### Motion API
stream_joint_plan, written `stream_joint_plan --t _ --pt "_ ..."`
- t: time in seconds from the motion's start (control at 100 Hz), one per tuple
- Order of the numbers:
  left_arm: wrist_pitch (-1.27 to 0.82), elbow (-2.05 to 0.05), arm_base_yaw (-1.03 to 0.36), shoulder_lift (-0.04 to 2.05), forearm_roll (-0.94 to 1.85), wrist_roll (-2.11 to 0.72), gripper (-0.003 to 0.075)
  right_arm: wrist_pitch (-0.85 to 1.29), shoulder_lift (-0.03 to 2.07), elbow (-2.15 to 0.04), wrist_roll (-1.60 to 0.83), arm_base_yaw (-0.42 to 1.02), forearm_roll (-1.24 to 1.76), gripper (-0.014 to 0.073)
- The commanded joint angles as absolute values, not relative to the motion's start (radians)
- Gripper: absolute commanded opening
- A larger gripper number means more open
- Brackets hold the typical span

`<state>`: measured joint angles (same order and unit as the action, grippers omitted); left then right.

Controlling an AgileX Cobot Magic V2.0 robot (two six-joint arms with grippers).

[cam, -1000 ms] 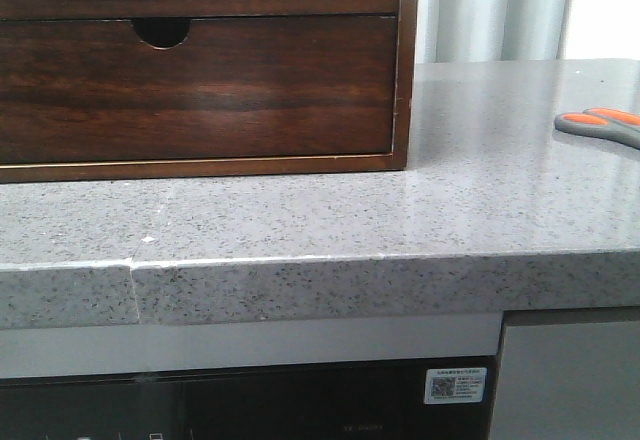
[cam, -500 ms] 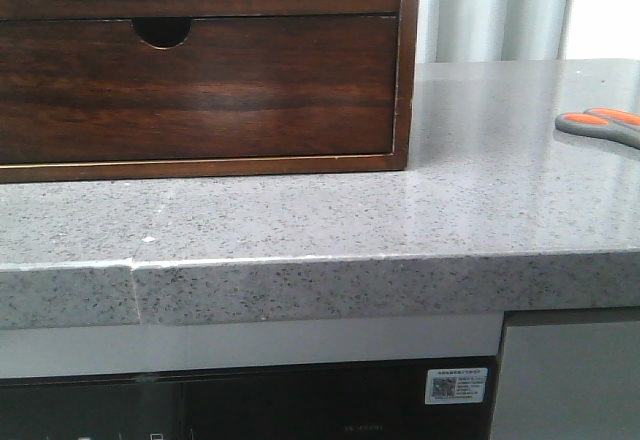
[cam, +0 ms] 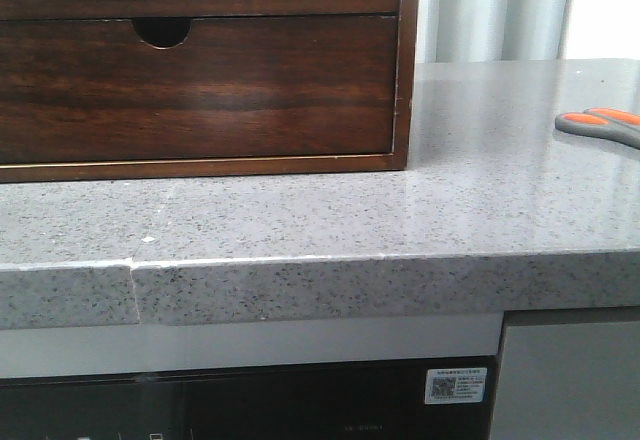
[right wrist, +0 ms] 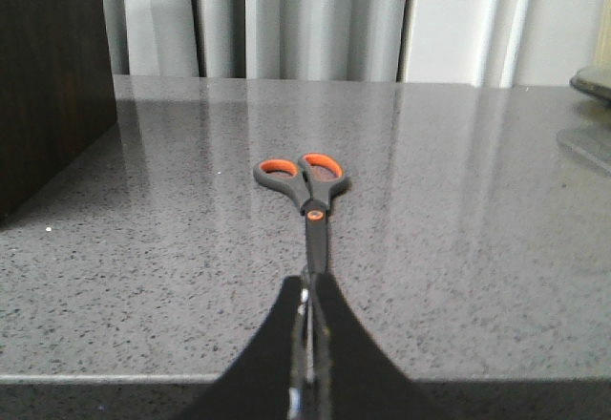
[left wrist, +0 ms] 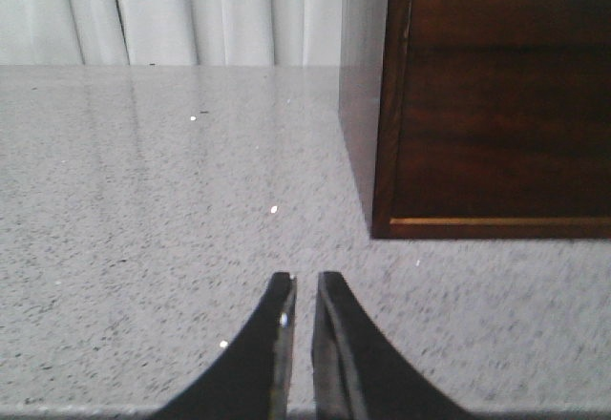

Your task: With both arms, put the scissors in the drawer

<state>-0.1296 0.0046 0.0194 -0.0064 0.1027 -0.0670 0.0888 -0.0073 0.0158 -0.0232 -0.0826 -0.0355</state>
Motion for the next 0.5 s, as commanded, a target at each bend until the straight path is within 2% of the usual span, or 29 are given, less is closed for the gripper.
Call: stream_joint_plan --t 0.0,0.15,0.34,0.49 --pt "-0.018 0.003 0.012 -0.038 0.165 -0.056 0.0003 0.051 -0.03 -0.004 -0.033 -0.091 0.0 -0.0096" --pt "-0.046 -0.066 0.012 -0.038 0.163 -0.056 0.0003 0.149 -0.03 -0.075 -0.033 -0.091 0.0 -0.0096" --pt "-0.225 -0.214 0.012 0.019 0.11 -0.056 0.0003 0.303 0.01 -0.199 -0.033 -0.091 0.041 -0.0096" --pt "-0.23 -0.304 0.012 0.091 0.11 -0.056 0.0003 0.406 0.092 -0.294 -0.033 -0.091 0.073 -0.0096"
